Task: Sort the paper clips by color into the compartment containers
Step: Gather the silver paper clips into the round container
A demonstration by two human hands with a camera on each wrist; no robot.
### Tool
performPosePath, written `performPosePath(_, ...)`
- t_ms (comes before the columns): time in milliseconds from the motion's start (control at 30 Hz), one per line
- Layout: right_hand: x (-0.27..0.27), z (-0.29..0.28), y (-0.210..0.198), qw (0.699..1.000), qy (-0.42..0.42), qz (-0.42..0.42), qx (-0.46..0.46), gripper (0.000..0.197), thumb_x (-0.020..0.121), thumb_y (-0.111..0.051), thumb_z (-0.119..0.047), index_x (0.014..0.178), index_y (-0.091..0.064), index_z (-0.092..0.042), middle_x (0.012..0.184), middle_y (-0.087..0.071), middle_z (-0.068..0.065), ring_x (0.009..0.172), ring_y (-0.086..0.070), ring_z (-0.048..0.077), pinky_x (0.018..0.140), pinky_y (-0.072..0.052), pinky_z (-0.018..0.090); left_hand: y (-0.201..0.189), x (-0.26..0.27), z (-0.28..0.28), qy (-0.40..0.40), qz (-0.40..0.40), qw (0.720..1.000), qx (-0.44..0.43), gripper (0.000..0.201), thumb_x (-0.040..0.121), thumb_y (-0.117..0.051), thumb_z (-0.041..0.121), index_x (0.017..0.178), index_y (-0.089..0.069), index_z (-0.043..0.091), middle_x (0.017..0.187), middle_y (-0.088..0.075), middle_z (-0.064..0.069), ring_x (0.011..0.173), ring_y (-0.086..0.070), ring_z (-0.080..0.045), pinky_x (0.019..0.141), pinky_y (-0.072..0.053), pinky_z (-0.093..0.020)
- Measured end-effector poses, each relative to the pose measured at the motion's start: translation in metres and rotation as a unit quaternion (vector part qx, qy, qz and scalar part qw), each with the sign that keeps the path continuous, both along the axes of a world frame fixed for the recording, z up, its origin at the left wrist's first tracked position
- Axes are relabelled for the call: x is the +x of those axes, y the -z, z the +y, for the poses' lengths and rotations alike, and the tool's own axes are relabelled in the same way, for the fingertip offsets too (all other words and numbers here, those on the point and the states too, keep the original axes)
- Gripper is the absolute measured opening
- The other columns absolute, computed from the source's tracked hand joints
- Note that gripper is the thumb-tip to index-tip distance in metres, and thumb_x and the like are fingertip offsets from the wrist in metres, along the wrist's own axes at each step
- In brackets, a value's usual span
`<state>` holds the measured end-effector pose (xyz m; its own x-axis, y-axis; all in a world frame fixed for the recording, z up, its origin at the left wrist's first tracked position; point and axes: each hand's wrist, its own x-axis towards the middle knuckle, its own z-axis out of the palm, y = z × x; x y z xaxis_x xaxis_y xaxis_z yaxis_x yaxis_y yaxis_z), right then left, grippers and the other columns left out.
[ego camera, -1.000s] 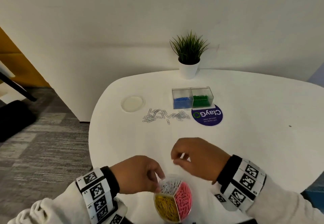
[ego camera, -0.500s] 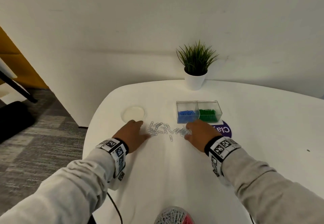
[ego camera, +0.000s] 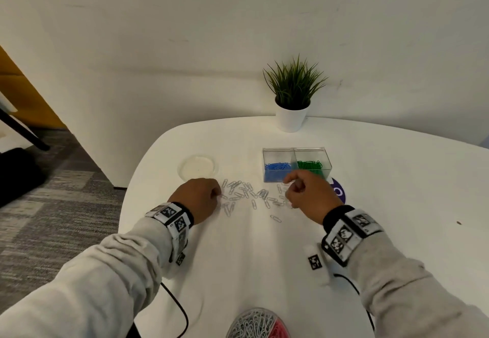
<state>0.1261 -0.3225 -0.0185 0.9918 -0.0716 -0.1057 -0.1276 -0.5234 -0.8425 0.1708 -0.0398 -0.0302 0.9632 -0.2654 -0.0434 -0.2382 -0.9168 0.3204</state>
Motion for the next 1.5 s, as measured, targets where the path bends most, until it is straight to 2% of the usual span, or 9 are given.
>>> performPosePath(100, -0.009, -0.005, -0.009, 0.906, 0.097, 0.077, 0.405, 0.019, 0.09, -0.056, 0.006, 0.097, -0.067, -0.007, 0.074, -0.057, 0.007, 0.065, -0.056, 0.017, 0.061, -0.055, 0.027, -0.006, 0.003, 0.01, -0.115, 0.064, 0.97, -0.202, 0.023, 0.093, -0.053, 0.012, 0.103, -0.069, 0.026, 0.089, -0.064, 0.005, 0.072, -0.057, -0.014, 0.068, -0.045, -0.025)
performPosePath(233, -0.013, -0.011, -0.015, 0.786, 0.145, 0.132, 0.586, 0.018, 0.083, -0.042, 0.002, 0.08, -0.058, -0.005, 0.073, -0.055, 0.011, 0.066, -0.053, 0.021, 0.053, -0.051, 0.027, -0.018, 0.005, 0.02, -0.288, 0.243, 0.75, -0.544, 0.023, 0.091, -0.046, 0.003, 0.093, -0.069, 0.005, 0.07, -0.053, -0.005, 0.06, -0.049, -0.018, 0.048, -0.043, -0.024)
performPosePath(400, -0.003, 0.01, -0.007, 0.986, 0.012, 0.134, 0.096, 0.011, 0.089, -0.064, -0.016, 0.08, -0.058, -0.012, 0.074, -0.056, -0.001, 0.06, -0.049, 0.012, 0.054, -0.039, 0.024, -0.023, -0.003, 0.013, -0.321, 0.355, 0.644, -0.597, 0.012, 0.084, -0.043, 0.014, 0.078, -0.053, 0.01, 0.063, -0.043, -0.004, 0.057, -0.052, -0.023, 0.043, -0.043, -0.021)
performPosePath(500, -0.007, 0.027, 0.001, 0.935, -0.158, 0.094, -0.302, 0.02, 0.092, -0.063, -0.035, 0.099, -0.062, -0.017, 0.101, -0.063, -0.003, 0.092, -0.059, 0.015, 0.074, -0.044, 0.026, -0.022, -0.006, 0.005, -0.3, 0.366, 0.666, -0.577, 0.012, 0.085, -0.051, 0.01, 0.074, -0.05, 0.012, 0.065, -0.046, -0.005, 0.054, -0.05, -0.018, 0.042, -0.044, -0.021)
performPosePath(667, -0.017, 0.039, 0.005, 0.891, -0.228, 0.059, -0.389, 0.01, 0.097, -0.047, -0.027, 0.094, -0.046, -0.017, 0.096, -0.05, 0.002, 0.085, -0.048, 0.017, 0.066, -0.034, 0.024, -0.02, -0.006, 0.0, -0.299, 0.391, 0.638, -0.592, 0.015, 0.086, -0.044, -0.002, 0.088, -0.05, 0.011, 0.063, -0.044, -0.003, 0.05, -0.042, -0.014, 0.04, -0.036, -0.018)
performPosePath(867, -0.009, 0.016, -0.005, 0.994, -0.011, 0.107, -0.008, 0.013, 0.087, -0.06, -0.013, 0.08, -0.05, -0.015, 0.076, -0.056, 0.005, 0.06, -0.045, 0.015, 0.052, -0.036, 0.026, -0.018, -0.005, 0.001, -0.256, 0.327, 0.804, -0.425, 0.008, 0.085, -0.063, 0.004, 0.085, -0.057, 0.009, 0.068, -0.043, -0.004, 0.05, -0.035, -0.013, 0.042, -0.024, -0.019)
performPosePath(967, -0.008, 0.013, -0.009, 0.949, 0.092, 0.14, 0.265, 0.018, 0.087, -0.047, 0.007, 0.087, -0.049, -0.011, 0.071, -0.057, 0.011, 0.05, -0.038, 0.013, 0.043, -0.029, 0.025, -0.016, -0.003, 0.004, -0.15, 0.245, 0.937, -0.198, 0.022, 0.082, -0.077, 0.03, 0.084, -0.066, 0.011, 0.07, -0.054, 0.002, 0.057, -0.046, -0.013, 0.05, -0.035, -0.022)
performPosePath(1167, -0.004, 0.029, -0.008, 0.978, -0.041, 0.203, 0.031, 0.016, 0.093, -0.05, -0.011, 0.077, -0.052, -0.016, 0.068, -0.048, 0.0, 0.054, -0.041, 0.013, 0.047, -0.033, 0.025, -0.009, -0.012, 0.0, 0.027, 0.082, 0.993, 0.08, 0.021, 0.088, -0.065, 0.044, 0.099, -0.065, 0.027, 0.103, -0.055, 0.008, 0.102, -0.057, -0.015, 0.085, -0.044, -0.028)
performPosePath(1500, -0.017, 0.054, -0.001, 0.898, -0.236, 0.1, -0.358, 0.015, 0.093, -0.05, -0.032, 0.092, -0.048, -0.017, 0.092, -0.053, 0.0, 0.082, -0.051, 0.017, 0.066, -0.039, 0.029, -0.004, -0.013, 0.007, 0.007, 0.074, 0.997, 0.032, 0.012, 0.088, -0.056, 0.03, 0.081, -0.05, 0.022, 0.079, -0.056, 0.007, 0.074, -0.052, -0.015, 0.06, -0.036, -0.024)
